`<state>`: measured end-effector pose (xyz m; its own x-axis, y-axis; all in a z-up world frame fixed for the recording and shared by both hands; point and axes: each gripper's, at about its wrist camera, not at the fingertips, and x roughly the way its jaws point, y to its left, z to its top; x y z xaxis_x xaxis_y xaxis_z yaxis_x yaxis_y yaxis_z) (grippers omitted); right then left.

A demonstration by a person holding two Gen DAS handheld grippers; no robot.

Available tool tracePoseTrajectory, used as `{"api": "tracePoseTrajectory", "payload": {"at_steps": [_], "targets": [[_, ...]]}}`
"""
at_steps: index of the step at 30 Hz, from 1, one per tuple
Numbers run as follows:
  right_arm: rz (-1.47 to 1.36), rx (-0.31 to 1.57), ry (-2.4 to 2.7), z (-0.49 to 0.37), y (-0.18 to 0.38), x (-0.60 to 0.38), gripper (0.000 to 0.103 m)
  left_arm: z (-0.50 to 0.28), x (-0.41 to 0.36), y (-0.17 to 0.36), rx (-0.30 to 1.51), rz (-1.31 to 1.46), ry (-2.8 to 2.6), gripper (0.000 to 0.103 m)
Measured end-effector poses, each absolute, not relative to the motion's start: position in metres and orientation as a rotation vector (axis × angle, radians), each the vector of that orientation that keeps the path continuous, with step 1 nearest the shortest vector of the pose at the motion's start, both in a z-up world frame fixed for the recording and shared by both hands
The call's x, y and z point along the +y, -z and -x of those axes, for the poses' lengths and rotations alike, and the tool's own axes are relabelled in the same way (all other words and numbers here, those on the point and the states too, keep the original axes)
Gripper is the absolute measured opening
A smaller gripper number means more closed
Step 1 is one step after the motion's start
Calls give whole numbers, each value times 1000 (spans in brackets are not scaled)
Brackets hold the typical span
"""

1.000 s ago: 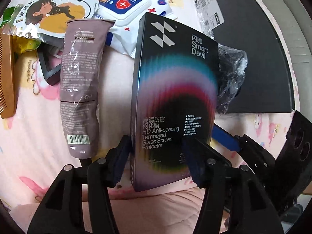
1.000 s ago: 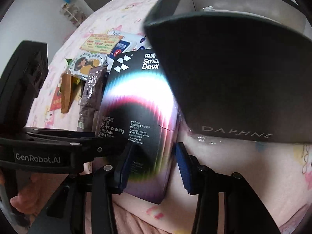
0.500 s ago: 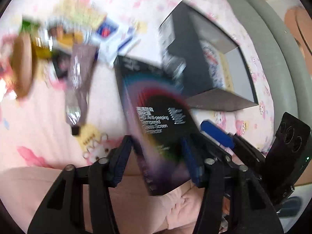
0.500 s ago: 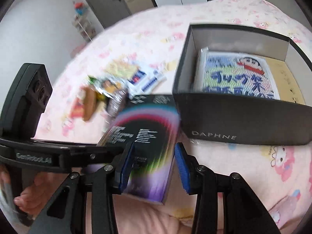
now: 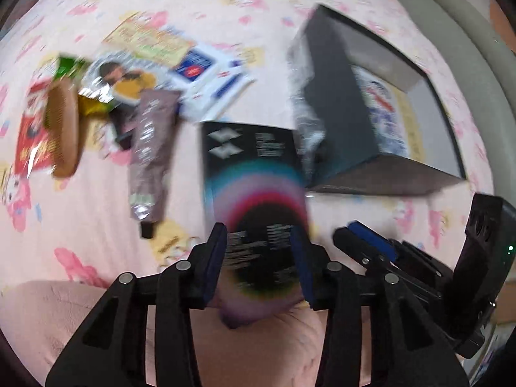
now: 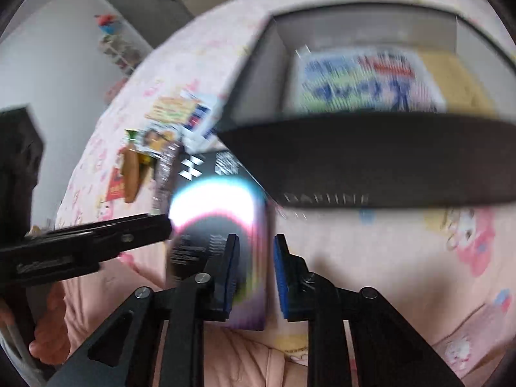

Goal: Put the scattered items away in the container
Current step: 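Grasp the Smart Devil box with the right gripper and lift it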

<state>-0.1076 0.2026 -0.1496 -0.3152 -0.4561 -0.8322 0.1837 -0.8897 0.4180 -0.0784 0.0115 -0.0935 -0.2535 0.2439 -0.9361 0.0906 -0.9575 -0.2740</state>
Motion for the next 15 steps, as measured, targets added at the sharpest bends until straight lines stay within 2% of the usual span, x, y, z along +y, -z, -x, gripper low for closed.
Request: {"api": "tracePoseTrajectory", "payload": {"at_steps": [4,6,8,12,15], "targets": [[-1642,-366,2207,112,176,202,34,83,19,126,-429,1910,-2361,49],[-1665,-394,2180,114,189,201,46,86,17,139,-450,1936,-2349,52],[-1662,-464,2148,116,195,204,50,89,13,153,-501,1970,-2318,61],[-1655,-511,2112,118,198,200,51,91,3,161,-621,1972,-2257,62],[-1621,-515,2012,116,199,185,50,91,6,163,-637,1958,-2217,58]]}}
